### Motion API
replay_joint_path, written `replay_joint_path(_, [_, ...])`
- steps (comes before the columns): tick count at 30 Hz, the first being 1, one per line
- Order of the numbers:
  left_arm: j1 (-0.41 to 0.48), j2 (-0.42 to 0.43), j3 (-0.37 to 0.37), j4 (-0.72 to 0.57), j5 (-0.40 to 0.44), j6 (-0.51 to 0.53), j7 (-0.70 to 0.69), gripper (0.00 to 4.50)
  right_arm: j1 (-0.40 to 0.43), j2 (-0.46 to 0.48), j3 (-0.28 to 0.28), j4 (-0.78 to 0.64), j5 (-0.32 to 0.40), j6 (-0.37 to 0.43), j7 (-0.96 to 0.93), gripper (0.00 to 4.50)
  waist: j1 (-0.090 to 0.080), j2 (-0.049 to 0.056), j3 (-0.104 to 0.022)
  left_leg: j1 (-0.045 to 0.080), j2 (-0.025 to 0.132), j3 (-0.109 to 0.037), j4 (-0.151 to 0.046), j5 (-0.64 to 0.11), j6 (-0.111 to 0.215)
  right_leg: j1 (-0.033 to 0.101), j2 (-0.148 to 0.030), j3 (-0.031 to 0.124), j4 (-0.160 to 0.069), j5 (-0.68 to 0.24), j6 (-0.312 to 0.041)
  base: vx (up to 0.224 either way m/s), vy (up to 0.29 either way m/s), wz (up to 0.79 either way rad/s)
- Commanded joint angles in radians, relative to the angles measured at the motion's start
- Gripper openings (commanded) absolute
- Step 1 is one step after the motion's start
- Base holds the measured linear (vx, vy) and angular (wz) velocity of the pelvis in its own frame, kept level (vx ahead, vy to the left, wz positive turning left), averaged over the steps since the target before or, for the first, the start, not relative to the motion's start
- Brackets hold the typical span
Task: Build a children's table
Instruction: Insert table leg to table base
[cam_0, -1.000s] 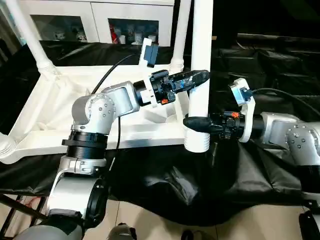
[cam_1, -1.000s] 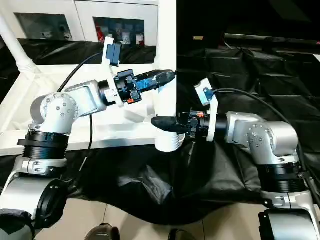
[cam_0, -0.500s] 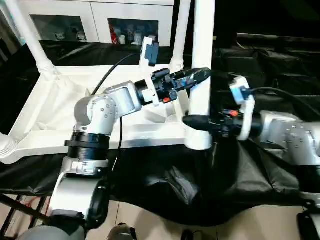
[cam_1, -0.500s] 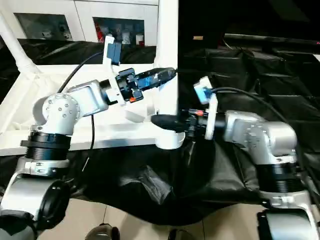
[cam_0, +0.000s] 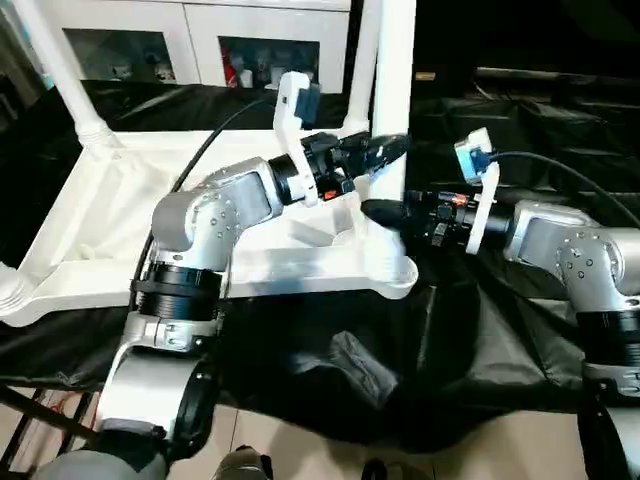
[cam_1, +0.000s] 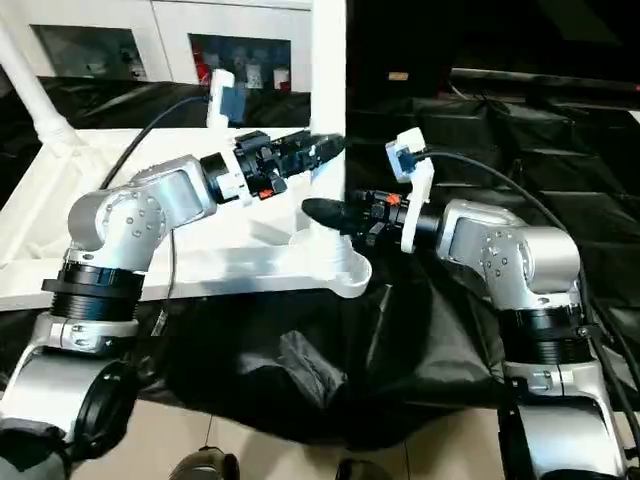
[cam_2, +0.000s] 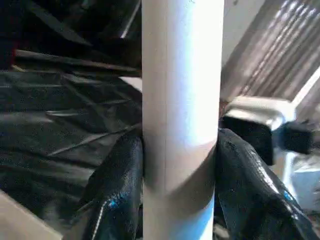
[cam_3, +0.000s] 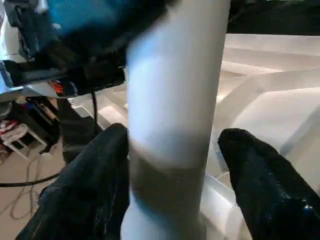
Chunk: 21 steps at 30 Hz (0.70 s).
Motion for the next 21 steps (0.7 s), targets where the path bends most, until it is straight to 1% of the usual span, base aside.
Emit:
replay_joint_path(1, [-0.026,0.004,-0.016,-0.015,0.016,-0.015,0.013,1.85,-0.013,-0.011,0.005,-0.001,-0.01,0.01,-0.01,3.3,0.0,-0.014,-0.115,0.014,0.016,-0.009,-0.061,-0.085,0.031,0.079,-0.046,0.044,-0.066,-0.237,-0.167,0.0,0.0,0.0])
replay_joint_path(2, [-0.029,0.001,-0.018,-0.014,0.028,-0.02,0.031,1.85,-0.012,-0.008,0.014,0.003,-0.022,0.009,-0.025,3.3,0.0,-0.015,-0.115,0.013,0.015,-0.008,-0.06,-0.09,0.03,0.08,-0.046,0.044,-0.067,-0.243,-0.167,0.0,0.0,0.0])
replay_joint_path(4, [-0.032,-0.004,-0.027,-0.019,0.054,-0.032,0.063,1.85,-0.005,0.003,0.049,0.007,-0.067,-0.01,-0.064,3.3,0.0,-0.014,-0.117,0.013,0.015,-0.009,-0.06,-0.086,0.025,0.079,-0.046,0.044,-0.066,-0.243,-0.164,0.0,0.0,0.0])
replay_joint_path(7, [-0.034,-0.014,-0.025,-0.028,0.066,-0.034,0.097,1.85,0.002,0.024,0.069,0.009,-0.091,-0.02,-0.098,3.3,-0.002,-0.015,-0.118,0.012,0.015,-0.01,-0.06,-0.09,0.018,0.08,-0.047,0.044,-0.065,-0.242,-0.162,0.0,0.0,0.0])
replay_joint_path(12, [-0.03,-0.028,-0.025,-0.048,0.07,-0.037,0.121,1.85,0.005,0.06,0.069,0.029,-0.111,-0.03,-0.146,3.3,-0.001,-0.015,-0.12,0.014,0.016,-0.009,-0.06,-0.087,0.019,0.078,-0.047,0.044,-0.064,-0.228,-0.171,0.0,0.0,0.0])
replay_joint_path(14, [-0.028,-0.028,-0.03,-0.056,0.073,-0.038,0.121,1.85,-0.002,0.074,0.066,0.053,-0.122,-0.039,-0.167,3.3,-0.001,-0.018,-0.12,0.013,0.016,-0.008,-0.06,-0.089,0.021,0.078,-0.046,0.044,-0.064,-0.223,-0.172,0.0,0.0,0.0])
replay_joint_path(16, [-0.027,-0.029,-0.031,-0.058,0.075,-0.038,0.121,1.85,-0.005,0.08,0.064,0.064,-0.128,-0.044,-0.175,3.3,-0.001,-0.015,-0.119,0.014,0.016,-0.008,-0.061,-0.091,0.019,0.077,-0.046,0.044,-0.064,-0.225,-0.171,0.0,0.0,0.0])
replay_joint_path(19, [-0.024,-0.026,-0.036,-0.071,0.07,-0.028,0.114,1.85,-0.009,0.088,0.065,0.079,-0.137,-0.053,-0.18,3.3,-0.002,-0.02,-0.12,0.015,0.016,-0.008,-0.062,-0.103,0.013,0.078,-0.046,0.044,-0.066,-0.234,-0.165,0.0,0.0,0.0])
replay_joint_path(20, [-0.023,-0.026,-0.037,-0.074,0.07,-0.027,0.116,1.85,-0.009,0.09,0.066,0.081,-0.14,-0.056,-0.181,3.3,-0.001,-0.018,-0.12,0.015,0.015,-0.008,-0.062,-0.105,0.012,0.078,-0.047,0.044,-0.066,-0.238,-0.163,0.0,0.0,0.0])
replay_joint_path(21, [-0.022,-0.024,-0.041,-0.078,0.068,-0.022,0.111,1.85,-0.01,0.092,0.066,0.084,-0.141,-0.06,-0.181,3.3,-0.001,-0.018,-0.121,0.015,0.016,-0.009,-0.062,-0.102,0.012,0.078,-0.046,0.044,-0.065,-0.233,-0.162,0.0,0.0,0.0])
